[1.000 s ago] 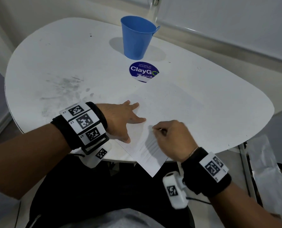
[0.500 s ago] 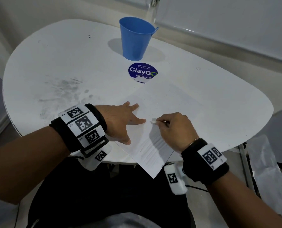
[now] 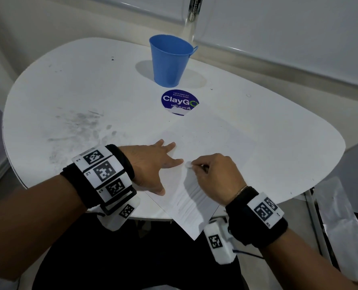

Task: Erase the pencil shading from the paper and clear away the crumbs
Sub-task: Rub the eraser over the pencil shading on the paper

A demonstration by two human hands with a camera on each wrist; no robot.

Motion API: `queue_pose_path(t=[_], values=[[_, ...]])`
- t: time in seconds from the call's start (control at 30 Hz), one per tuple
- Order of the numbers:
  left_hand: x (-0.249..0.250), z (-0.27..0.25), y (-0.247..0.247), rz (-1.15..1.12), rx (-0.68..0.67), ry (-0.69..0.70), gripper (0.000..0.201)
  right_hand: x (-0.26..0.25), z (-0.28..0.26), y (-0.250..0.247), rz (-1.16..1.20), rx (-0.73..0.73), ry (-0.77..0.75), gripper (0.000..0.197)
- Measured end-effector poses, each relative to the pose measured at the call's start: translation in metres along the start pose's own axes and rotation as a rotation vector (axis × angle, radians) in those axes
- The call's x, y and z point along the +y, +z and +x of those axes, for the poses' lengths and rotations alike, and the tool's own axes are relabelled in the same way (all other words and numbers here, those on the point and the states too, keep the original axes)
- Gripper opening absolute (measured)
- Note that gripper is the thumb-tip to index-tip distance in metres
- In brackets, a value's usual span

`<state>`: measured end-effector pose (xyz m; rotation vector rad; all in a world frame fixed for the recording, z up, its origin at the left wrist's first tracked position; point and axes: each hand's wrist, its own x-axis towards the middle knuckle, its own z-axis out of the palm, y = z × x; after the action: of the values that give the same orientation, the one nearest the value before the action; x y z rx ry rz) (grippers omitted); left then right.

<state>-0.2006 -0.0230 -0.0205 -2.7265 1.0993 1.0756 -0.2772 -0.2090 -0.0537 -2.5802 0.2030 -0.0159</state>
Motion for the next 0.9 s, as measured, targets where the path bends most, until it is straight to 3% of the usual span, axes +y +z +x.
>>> queue_pose_path(t=[0.1, 0.23, 0.4, 0.53, 0.67, 0.83, 0.9], values=[[-0.001, 0.0, 0.001, -0.005, 0.008, 0.006, 0.092, 0.0, 0.001, -0.001, -0.029, 0.051, 0.041, 0.018], [-0.003, 0.001, 0.001, -0.02, -0.001, 0.015, 0.093, -0.013, -0.015, 0.0, 0.015, -0.154, -0.066, 0.016], [-0.002, -0.001, 0.0, -0.022, 0.008, 0.027, 0.092, 0.011, -0.003, -0.01, 0.022, 0.007, 0.048, 0.016], [-0.002, -0.003, -0.001, -0.038, 0.007, 0.032, 0.091, -0.001, -0.023, -0.006, 0.036, -0.175, -0.064, 0.015], [0.0, -0.004, 0.001, -0.051, 0.037, 0.031, 0.089, 0.026, -0.003, -0.019, 0.041, -0.004, 0.087, 0.016], [-0.004, -0.001, 0.003, -0.072, 0.048, 0.047, 0.091, 0.014, -0.018, -0.018, -0.001, -0.151, -0.016, 0.015], [-0.004, 0.0, 0.003, -0.069, 0.056, 0.048, 0.091, 0.026, -0.007, -0.024, -0.002, -0.057, 0.059, 0.015]])
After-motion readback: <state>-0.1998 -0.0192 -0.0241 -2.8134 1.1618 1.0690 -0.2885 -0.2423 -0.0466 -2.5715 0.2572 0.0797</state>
